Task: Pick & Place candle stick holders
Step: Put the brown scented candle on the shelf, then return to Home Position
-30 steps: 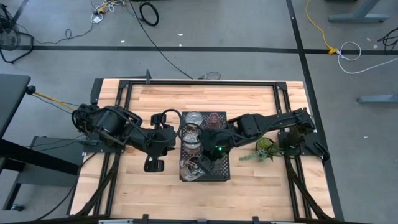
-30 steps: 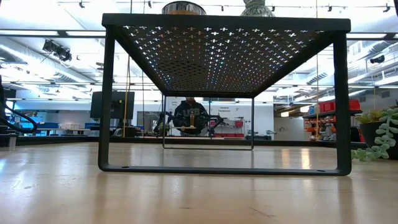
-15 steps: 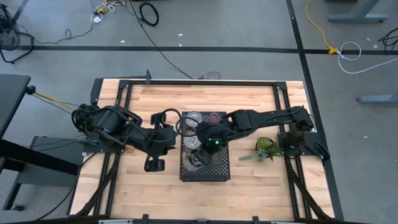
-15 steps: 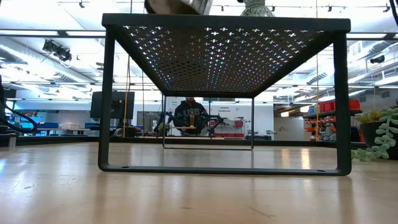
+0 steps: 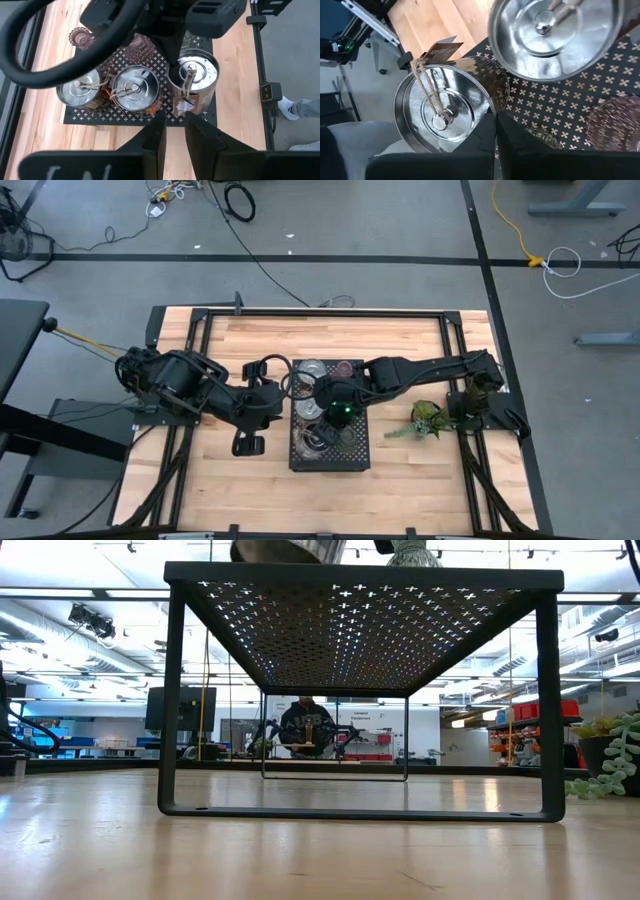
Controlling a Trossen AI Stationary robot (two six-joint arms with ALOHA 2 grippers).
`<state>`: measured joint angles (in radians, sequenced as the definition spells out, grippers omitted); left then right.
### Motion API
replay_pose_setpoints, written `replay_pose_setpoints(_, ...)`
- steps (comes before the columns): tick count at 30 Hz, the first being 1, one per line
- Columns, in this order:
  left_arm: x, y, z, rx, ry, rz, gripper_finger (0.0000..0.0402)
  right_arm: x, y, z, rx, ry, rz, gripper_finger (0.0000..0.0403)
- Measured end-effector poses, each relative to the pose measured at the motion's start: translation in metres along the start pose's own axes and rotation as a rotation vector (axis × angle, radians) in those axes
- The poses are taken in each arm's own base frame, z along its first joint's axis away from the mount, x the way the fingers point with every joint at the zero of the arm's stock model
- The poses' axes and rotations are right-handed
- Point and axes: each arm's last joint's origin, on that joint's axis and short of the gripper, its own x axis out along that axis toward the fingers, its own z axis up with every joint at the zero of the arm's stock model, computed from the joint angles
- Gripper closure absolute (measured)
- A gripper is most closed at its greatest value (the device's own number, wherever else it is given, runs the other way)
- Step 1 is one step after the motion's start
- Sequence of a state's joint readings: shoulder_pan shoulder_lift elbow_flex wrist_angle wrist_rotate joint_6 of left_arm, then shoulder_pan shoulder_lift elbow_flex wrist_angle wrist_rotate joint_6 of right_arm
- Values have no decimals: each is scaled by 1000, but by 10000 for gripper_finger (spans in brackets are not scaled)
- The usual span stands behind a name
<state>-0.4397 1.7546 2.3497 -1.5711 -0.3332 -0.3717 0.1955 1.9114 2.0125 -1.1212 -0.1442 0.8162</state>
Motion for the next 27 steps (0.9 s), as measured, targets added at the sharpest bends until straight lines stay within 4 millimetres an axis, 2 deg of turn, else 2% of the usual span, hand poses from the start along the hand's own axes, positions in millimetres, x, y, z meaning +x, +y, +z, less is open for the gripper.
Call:
replay_pose_setpoints(19,0,0,0,-1,0,0,329,-2,-1,7,-3,-31,27,341)
replay_pose_setpoints(27,0,0,0,0,0,0,329,-4,-2,9,-3,-45,37,335)
